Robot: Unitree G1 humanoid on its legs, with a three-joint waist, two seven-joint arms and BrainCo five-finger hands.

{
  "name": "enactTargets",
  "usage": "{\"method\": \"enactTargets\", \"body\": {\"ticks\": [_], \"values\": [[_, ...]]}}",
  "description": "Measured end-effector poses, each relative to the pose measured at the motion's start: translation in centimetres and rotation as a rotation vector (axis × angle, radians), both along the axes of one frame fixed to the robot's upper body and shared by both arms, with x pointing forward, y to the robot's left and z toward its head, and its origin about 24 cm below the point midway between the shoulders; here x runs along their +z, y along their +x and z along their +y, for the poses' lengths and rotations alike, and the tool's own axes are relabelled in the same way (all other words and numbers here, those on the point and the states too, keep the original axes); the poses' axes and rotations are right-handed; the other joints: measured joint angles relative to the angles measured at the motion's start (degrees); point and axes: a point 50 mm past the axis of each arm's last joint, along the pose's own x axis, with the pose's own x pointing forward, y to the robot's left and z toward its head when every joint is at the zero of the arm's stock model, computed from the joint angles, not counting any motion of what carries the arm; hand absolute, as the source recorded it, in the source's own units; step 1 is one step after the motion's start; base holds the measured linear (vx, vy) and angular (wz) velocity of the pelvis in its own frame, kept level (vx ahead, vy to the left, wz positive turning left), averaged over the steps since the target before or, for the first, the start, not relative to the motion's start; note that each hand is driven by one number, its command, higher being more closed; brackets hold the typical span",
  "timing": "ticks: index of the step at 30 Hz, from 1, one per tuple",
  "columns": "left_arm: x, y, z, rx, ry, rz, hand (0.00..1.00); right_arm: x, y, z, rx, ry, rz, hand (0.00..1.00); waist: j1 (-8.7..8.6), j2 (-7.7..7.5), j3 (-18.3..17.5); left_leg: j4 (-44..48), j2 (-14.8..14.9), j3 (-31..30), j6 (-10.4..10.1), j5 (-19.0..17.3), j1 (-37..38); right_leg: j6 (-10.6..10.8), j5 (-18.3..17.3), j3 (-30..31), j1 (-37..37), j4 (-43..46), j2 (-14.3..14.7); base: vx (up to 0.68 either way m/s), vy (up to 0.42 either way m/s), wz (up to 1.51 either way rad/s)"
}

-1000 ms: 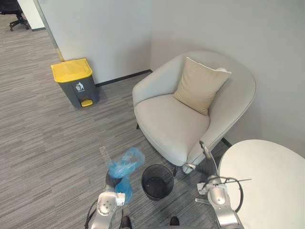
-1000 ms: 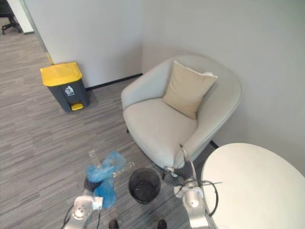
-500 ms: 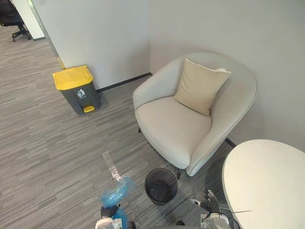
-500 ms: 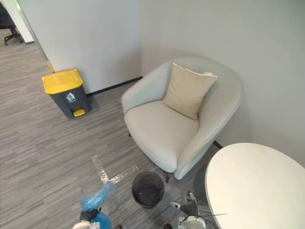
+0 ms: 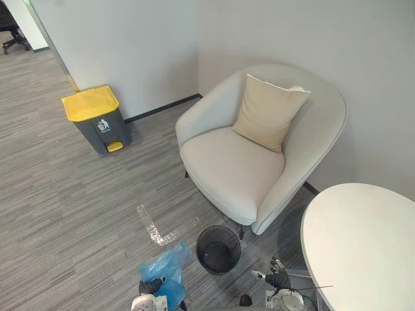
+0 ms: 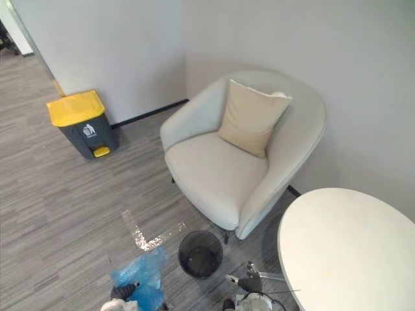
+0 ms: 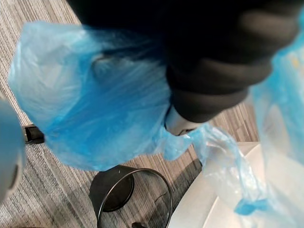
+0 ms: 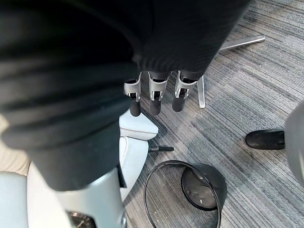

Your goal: Gather rubbish on tea table into small bin, then transfer packed bag to large trash can.

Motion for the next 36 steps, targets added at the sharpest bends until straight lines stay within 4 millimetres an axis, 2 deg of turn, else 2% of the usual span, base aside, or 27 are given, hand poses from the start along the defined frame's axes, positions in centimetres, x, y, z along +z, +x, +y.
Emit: {"method": "enactTargets", "body": {"ticks": [1,2,3,5,7,8,9,11,14,16,17,18,20,21,23,24,25,26,28,29,30,33,36], "values": [[0.3,0.5,-0.1,-0.004,0.001,-0.021,1.00,0.2,0.3,0.2,-0.001,0.003,-0.015,0.00,0.05,-0.48,0.1,0.3,0.6,0.6,1.2,0.1,-0.5,0.8,0.5,0.4,-0.8,0.0,-0.1,-0.07,0.031,-0.08],[0.5,1.0,-0.6,0.003,-0.013,-0.046,1.00,0.4,0.8,0.1,-0.005,0.002,-0.026,0.00,0.85,0.23,0.4,0.9,2.3,0.7,1.7,0.0,-2.4,0.5,-0.5,0.8,-3.1,5.0,0.6,-0.01,0.017,0.12],[0.9,1.8,-0.8,-0.002,-0.015,-0.076,1.00,0.4,0.8,0.4,-0.006,0.009,-0.025,0.00,0.93,0.68,0.8,3.3,3.2,-0.7,1.9,-0.2,-3.6,-1.4,-5.5,0.7,-5.8,18.4,0.0,0.01,-0.013,0.42],[1.7,2.7,-0.6,0.002,-0.012,-0.125,1.00,0.3,0.6,1.0,-0.006,0.028,-0.019,0.00,1.10,-0.93,0.3,7.4,3.1,-3.7,2.0,-0.5,-5.1,0.3,-7.6,2.1,-3.9,30.9,-2.0,0.04,-0.112,0.80],[2.0,2.9,-0.3,0.019,-0.011,-0.146,1.00,0.7,1.2,1.2,0.002,0.028,-0.043,0.00,1.47,-2.46,-0.3,11.6,2.7,-5.0,2.2,-0.6,-8.0,2.8,-9.4,4.5,-2.4,30.3,-1.9,-0.03,-0.190,0.63],[2.0,3.2,-0.8,0.025,-0.029,-0.154,1.00,1.1,2.0,0.7,0.007,0.012,-0.066,0.00,1.84,-1.68,-0.3,12.2,3.4,-5.3,2.1,-0.7,-8.6,3.3,-9.7,4.9,-1.5,28.0,-0.7,-0.07,-0.119,0.17],[1.9,2.8,-1.1,0.035,-0.044,-0.147,1.00,1.3,2.5,0.5,0.013,0.003,-0.079,0.00,3.11,-0.22,-0.4,12.2,4.7,-5.1,1.9,-0.6,-9.1,3.0,-10.4,4.9,0.2,23.7,0.7,-0.09,-0.095,-0.10],[1.7,2.4,-1.6,0.035,-0.055,-0.134,1.00,1.7,3.3,0.3,0.016,-0.008,-0.102,0.00,3.90,-0.05,-0.3,12.8,5.1,-4.6,0.9,0.2,-10.4,0.0,-12.9,4.7,1.5,19.4,0.9,-0.13,-0.133,-0.21],[1.4,2.2,-2.1,0.008,-0.062,-0.117,1.00,2.1,4.1,0.6,0.033,-0.012,-0.120,0.00,3.83,1.51,0.9,13.4,5.8,-5.6,-0.3,2.3,-13.4,-1.4,-15.1,2.9,3.2,12.4,1.6,-0.22,-0.144,0.03],[1.4,2.4,-3.2,-0.014,-0.084,-0.116,1.00,1.9,3.7,0.0,0.030,-0.031,-0.107,0.00,2.80,3.98,2.4,12.3,6.9,-7.2,-0.9,4.9,-13.7,-1.8,-15.1,0.7,3.9,11.6,3.1,-0.28,-0.110,0.34],[1.3,2.1,-3.4,-0.026,-0.087,-0.107,1.00,1.7,3.2,-0.3,0.025,-0.040,-0.093,0.00,2.34,4.61,2.5,11.1,7.0,-7.8,-1.1,6.0,-13.5,-2.2,-15.2,-0.4,3.4,12.2,3.1,-0.36,-0.078,0.43],[1.2,1.9,-3.4,-0.032,-0.086,-0.100,1.00,1.4,2.7,-0.4,0.014,-0.041,-0.076,0.00,2.02,4.47,2.6,10.3,7.2,-7.1,-2.1,3.6,-13.8,-3.2,-14.9,-1.9,2.5,12.5,2.6,-0.29,-0.030,0.32],[1.4,2.5,-3.1,-0.025,-0.081,-0.116,1.00,1.1,2.1,-1.0,-0.019,-0.050,-0.051,0.00,2.10,2.78,3.6,21.1,6.8,-5.5,0.1,0.6,-15.0,-3.2,-13.8,-2.3,2.2,12.5,0.2,-0.19,0.016,0.20],[1.3,2.2,-3.1,-0.020,-0.080,-0.110,1.00,0.7,1.6,-1.2,-0.029,-0.052,-0.026,0.00,1.90,2.20,3.1,27.4,5.8,-4.9,0.8,-3.2,-14.7,-2.8,-12.9,-2.6,2.0,11.8,-1.4,-0.18,0.040,0.22],[1.2,2.1,-3.1,-0.025,-0.081,-0.102,1.00,0.4,1.0,-1.4,-0.037,-0.053,-0.009,0.00,1.33,2.39,2.7,32.5,6.4,-4.1,-0.4,-9.9,-12.4,-1.8,-10.8,-2.8,1.9,9.5,-2.0,-0.16,0.118,0.18],[1.0,1.9,-3.1,-0.028,-0.079,-0.089,1.00,0.3,0.6,-1.4,-0.040,-0.052,0.003,0.00,1.28,3.12,2.2,32.8,7.0,-3.3,-0.9,-13.0,-10.7,-1.0,-9.6,-3.0,1.6,8.2,-2.0,-0.10,0.249,0.17],[0.8,1.6,-3.2,-0.030,-0.080,-0.076,1.00,0.2,0.5,-1.4,-0.042,-0.052,0.007,0.00,1.00,4.39,1.7,30.7,7.5,-2.0,-1.8,-15.0,-10.0,0.1,-8.6,-3.5,1.2,8.0,-1.9,-0.04,0.221,0.22],[0.7,1.6,-3.3,-0.036,-0.080,-0.067,1.00,0.0,0.4,-1.6,-0.048,-0.052,0.020,0.00,0.76,4.30,1.7,28.0,6.6,-1.1,-1.3,-15.6,-9.6,0.7,-7.9,-3.5,0.9,7.4,-1.8,-0.06,0.250,0.24],[0.4,1.1,-1.9,-0.063,-0.036,-0.035,1.00,-0.7,-0.5,-0.1,-0.053,-0.002,0.070,0.00,0.42,1.36,0.3,17.0,0.9,-0.8,0.7,-9.6,-7.2,0.7,-4.8,-3.8,0.6,2.7,-4.4,-0.07,0.171,0.27],[0.4,1.1,-1.7,-0.072,-0.027,-0.028,1.00,-0.8,-0.6,0.0,-0.056,0.001,0.076,0.00,0.06,1.11,0.1,12.1,-0.7,-1.0,1.2,-7.0,-5.6,0.2,-4.1,-4.1,0.9,1.4,-4.5,-0.08,0.142,0.34],[0.3,0.9,-1.5,-0.086,-0.018,-0.015,1.00,-0.9,-0.7,-0.1,-0.056,-0.002,0.081,0.00,-0.50,1.19,0.1,7.7,-2.1,-1.5,1.7,-4.6,-4.0,0.3,-3.6,-4.2,1.6,0.2,-4.3,-0.07,0.099,0.30],[0.0,0.7,-1.3,-0.118,0.005,0.013,1.00,-1.0,-0.7,-0.4,-0.053,-0.010,0.090,0.00,-0.76,1.72,0.3,1.2,-3.9,-2.5,2.6,-0.5,-1.6,0.6,-3.1,-4.1,2.3,-0.5,-4.4,-0.09,0.100,0.22],[-0.5,-0.2,-0.8,-0.119,0.017,0.053,1.00,-1.2,-1.0,-0.4,-0.051,-0.012,0.107,0.00,-0.77,2.08,0.5,-0.4,-4.4,-4.1,2.8,0.8,-1.2,1.1,-3.4,-5.1,2.5,-0.4,-4.3,-0.08,0.023,0.17]]}}
